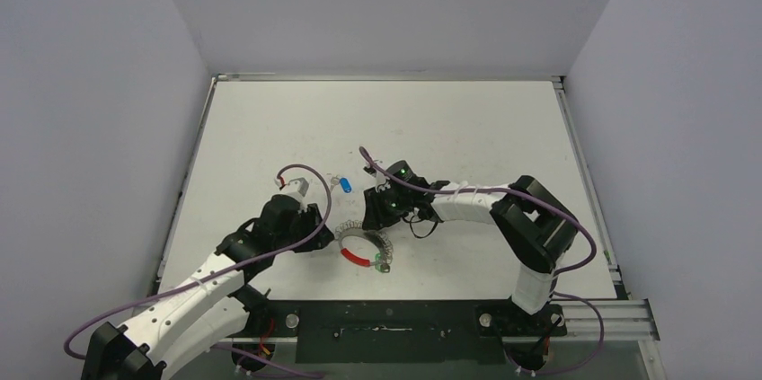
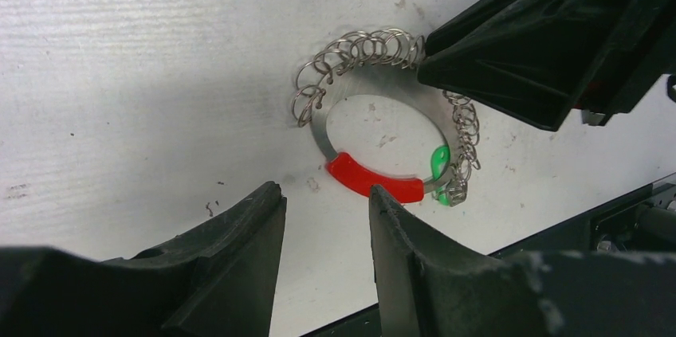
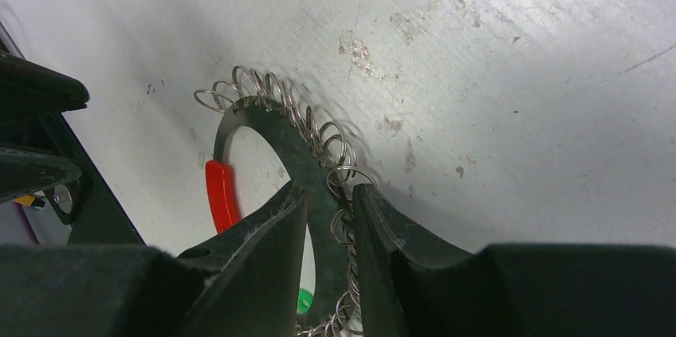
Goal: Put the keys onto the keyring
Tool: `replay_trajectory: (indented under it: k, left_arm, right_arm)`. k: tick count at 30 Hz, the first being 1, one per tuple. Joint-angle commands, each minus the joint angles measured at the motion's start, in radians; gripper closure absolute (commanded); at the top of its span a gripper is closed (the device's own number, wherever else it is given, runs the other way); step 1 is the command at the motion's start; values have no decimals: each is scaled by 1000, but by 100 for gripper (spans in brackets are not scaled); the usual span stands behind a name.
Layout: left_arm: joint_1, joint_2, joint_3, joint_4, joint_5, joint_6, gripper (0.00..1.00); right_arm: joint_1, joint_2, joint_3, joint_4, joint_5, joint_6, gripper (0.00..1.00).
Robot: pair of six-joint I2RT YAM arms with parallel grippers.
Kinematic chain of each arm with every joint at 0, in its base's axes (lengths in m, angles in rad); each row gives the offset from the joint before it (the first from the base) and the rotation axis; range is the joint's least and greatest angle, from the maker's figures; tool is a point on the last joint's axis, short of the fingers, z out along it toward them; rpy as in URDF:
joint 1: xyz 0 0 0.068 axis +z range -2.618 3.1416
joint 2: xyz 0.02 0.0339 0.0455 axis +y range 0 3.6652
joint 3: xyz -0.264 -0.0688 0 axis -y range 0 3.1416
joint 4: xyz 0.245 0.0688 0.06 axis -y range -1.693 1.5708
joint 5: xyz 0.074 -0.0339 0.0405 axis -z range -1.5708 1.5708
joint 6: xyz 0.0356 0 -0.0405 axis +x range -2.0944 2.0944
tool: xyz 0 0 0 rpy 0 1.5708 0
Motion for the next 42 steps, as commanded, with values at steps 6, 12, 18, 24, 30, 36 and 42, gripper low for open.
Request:
replay_trajectory:
  k: [6,12,18,24,30,36,42]
  left_arm:
    - [9,-13,-45,4,25,-46,59]
    - [9,-20,-63,11,26,-54,59]
    - [9,-8,-68,22,35,-56,59]
    - [10,-3,-71,22,43,-56,59]
    - [10,-1,-77,24,52,-58,59]
    - [10,-2,-79,22,52,-55,59]
    - [10,-7,-71,20,48,-42,59]
  right_arm:
    - [9,-3,102,-27,6,-50,69]
    - [9,5,147,-102,29,-101,61]
    - [9,61,191,-114,0,-101,68]
    - [9,105,208,-99,-22,-92,76]
    - [10,130,215,-80,-49,-87,82]
    - [9,141,210,-55,-100,-80,87]
    - [9,107,207,-73,-130,-110,100]
